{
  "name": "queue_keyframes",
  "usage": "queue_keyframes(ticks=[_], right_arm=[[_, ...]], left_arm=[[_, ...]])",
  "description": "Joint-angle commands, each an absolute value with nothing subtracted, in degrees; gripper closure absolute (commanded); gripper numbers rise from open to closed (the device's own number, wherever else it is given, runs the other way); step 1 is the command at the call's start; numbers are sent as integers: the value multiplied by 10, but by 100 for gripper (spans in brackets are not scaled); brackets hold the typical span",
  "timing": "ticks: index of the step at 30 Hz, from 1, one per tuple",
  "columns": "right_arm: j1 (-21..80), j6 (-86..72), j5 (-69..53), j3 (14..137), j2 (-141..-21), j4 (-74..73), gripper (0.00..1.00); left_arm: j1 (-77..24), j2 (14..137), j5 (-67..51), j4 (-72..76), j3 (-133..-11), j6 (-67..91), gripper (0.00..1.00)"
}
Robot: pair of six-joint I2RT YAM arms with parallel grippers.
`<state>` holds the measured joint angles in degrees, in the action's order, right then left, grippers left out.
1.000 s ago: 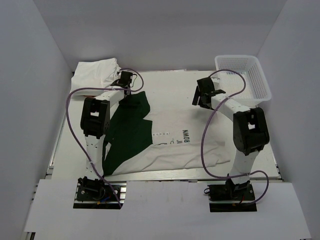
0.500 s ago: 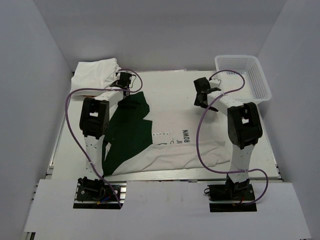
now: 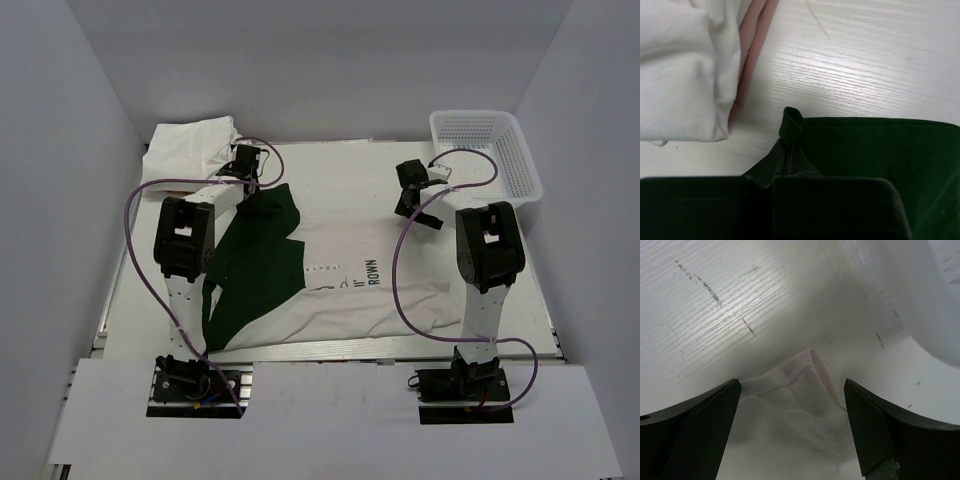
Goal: Fold and stack the t-shirts
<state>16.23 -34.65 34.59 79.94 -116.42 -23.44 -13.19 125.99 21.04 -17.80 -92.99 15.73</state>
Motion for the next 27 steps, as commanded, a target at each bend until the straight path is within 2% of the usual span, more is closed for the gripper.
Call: queue_keyframes(ticks=[1, 5, 8, 9, 12, 13, 15, 16, 18, 19, 27], right_arm=[[159, -364, 338, 803, -1188, -217, 11], [159, -363, 331, 792, -1187, -195, 20], [156, -360, 343, 780, -1185, -176, 33], [156, -355, 343, 778, -1184, -168, 43], [156, -347, 352, 769, -1176, -150, 58], [156, -345, 352, 767, -1167, -144, 67], [155, -331, 352, 750, -1158, -121, 77], [156, -319, 351, 740, -1140, -113, 86], [158, -305, 340, 723, -1126, -85, 98], [159, -290, 340, 711, -1112, -77, 100], [163, -211, 275, 622, -1020, -8, 100]], left_arm=[[-129, 1191, 156, -139, -913, 150, 100], [-129, 1166, 136, -116, -896, 144, 100], [-129, 1150, 123, -104, -883, 139, 100], [-129, 1142, 123, -98, -878, 139, 100], [-129, 1133, 111, -98, -872, 134, 100], [-129, 1126, 111, -98, -872, 134, 100], [-129, 1119, 105, -98, -866, 134, 100], [-129, 1105, 99, -98, -866, 134, 100], [-129, 1089, 93, -92, -844, 134, 100], [-129, 1080, 93, -92, -834, 134, 100], [-141, 944, 43, -54, -680, 168, 100]])
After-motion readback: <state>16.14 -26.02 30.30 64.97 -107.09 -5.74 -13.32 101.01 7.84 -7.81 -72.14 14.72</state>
